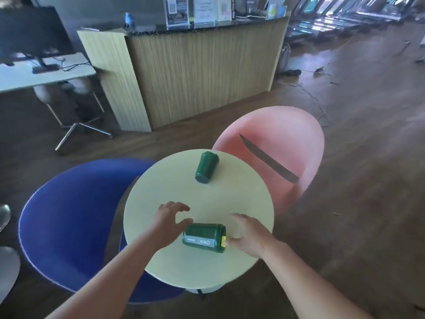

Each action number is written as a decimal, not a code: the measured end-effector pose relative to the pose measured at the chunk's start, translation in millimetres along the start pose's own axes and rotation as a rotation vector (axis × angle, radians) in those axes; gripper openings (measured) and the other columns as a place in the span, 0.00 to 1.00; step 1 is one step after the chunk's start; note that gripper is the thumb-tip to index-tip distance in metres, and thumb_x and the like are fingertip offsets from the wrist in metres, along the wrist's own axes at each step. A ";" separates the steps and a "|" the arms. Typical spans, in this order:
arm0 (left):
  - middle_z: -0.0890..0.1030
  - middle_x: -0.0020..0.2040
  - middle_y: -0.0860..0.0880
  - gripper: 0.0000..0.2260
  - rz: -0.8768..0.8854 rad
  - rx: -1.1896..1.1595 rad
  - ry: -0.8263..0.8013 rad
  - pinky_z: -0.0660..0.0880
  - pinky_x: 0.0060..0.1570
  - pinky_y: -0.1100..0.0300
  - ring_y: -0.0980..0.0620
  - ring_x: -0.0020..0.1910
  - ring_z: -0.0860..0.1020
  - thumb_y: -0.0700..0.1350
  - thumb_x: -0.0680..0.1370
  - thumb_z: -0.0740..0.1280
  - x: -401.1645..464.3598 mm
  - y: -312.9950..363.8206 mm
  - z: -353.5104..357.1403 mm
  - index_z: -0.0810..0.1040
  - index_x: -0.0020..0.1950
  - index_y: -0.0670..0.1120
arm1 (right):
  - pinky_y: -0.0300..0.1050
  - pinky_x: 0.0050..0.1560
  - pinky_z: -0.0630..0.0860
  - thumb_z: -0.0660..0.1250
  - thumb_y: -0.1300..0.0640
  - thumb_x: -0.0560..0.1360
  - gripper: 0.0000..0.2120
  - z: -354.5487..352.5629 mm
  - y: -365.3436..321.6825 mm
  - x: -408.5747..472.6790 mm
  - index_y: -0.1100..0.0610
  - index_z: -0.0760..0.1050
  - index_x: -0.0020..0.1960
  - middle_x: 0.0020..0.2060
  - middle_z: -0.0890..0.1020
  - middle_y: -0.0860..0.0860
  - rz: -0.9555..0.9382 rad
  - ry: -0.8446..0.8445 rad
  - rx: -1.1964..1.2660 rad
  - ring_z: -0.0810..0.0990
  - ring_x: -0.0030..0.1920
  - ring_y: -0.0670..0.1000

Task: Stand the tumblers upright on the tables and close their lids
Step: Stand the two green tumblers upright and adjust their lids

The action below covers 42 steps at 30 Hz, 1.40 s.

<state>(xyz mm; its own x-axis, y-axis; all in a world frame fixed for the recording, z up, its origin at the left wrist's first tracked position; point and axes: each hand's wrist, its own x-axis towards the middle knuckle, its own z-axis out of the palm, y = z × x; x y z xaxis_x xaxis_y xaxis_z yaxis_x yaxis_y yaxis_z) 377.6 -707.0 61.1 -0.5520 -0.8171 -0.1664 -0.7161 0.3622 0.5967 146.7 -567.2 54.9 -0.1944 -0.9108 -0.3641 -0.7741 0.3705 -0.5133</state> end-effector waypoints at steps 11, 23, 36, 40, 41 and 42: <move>0.80 0.60 0.49 0.13 -0.065 0.001 -0.012 0.64 0.58 0.59 0.48 0.63 0.73 0.49 0.77 0.73 56.9 -31.6 -6.6 0.81 0.62 0.50 | 0.40 0.74 0.61 0.79 0.39 0.61 0.53 41.0 32.4 42.9 0.42 0.56 0.80 0.77 0.64 0.40 -0.048 -0.144 0.039 0.65 0.75 0.43; 0.80 0.64 0.50 0.15 0.147 0.065 -0.170 0.70 0.57 0.56 0.48 0.64 0.74 0.53 0.79 0.69 201.1 -23.3 -19.9 0.80 0.64 0.53 | 0.45 0.38 0.80 0.62 0.24 0.65 0.34 43.8 -10.2 57.7 0.55 0.75 0.48 0.41 0.81 0.51 0.739 -0.028 0.445 0.82 0.37 0.51; 0.78 0.64 0.47 0.19 0.210 0.121 -0.192 0.75 0.54 0.51 0.45 0.63 0.74 0.55 0.78 0.68 287.0 -18.1 -23.3 0.77 0.68 0.52 | 0.55 0.42 0.86 0.69 0.28 0.64 0.41 52.2 -36.1 77.5 0.59 0.72 0.62 0.46 0.78 0.61 1.149 -0.087 0.732 0.87 0.33 0.61; 0.77 0.64 0.46 0.21 0.195 0.138 -0.199 0.76 0.56 0.48 0.43 0.65 0.71 0.55 0.78 0.68 303.7 -14.5 -21.7 0.75 0.69 0.51 | 0.55 0.40 0.86 0.72 0.35 0.65 0.31 46.7 -45.7 76.3 0.61 0.76 0.52 0.43 0.80 0.60 1.143 -0.008 0.758 0.87 0.35 0.61; 0.77 0.64 0.46 0.21 0.191 0.142 -0.202 0.76 0.57 0.47 0.43 0.65 0.71 0.55 0.78 0.68 306.4 -13.7 -21.1 0.75 0.70 0.51 | 0.55 0.39 0.86 0.72 0.35 0.64 0.31 43.7 -48.5 75.5 0.61 0.77 0.50 0.44 0.82 0.60 1.128 0.021 0.769 0.87 0.35 0.61; 0.77 0.64 0.45 0.22 0.187 0.147 -0.207 0.76 0.57 0.46 0.43 0.66 0.71 0.55 0.78 0.68 308.5 -13.1 -20.3 0.74 0.70 0.51 | 0.52 0.38 0.86 0.73 0.35 0.62 0.30 40.5 -51.0 74.7 0.61 0.78 0.48 0.44 0.83 0.59 1.107 0.046 0.763 0.87 0.35 0.60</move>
<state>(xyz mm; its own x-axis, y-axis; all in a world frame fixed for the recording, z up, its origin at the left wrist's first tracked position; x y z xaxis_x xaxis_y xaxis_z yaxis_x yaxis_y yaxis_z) 225.3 -972.9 17.9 -0.7447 -0.6266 -0.2298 -0.6394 0.5711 0.5148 196.0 -646.8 22.4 -0.5264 -0.0688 -0.8475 0.3253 0.9046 -0.2755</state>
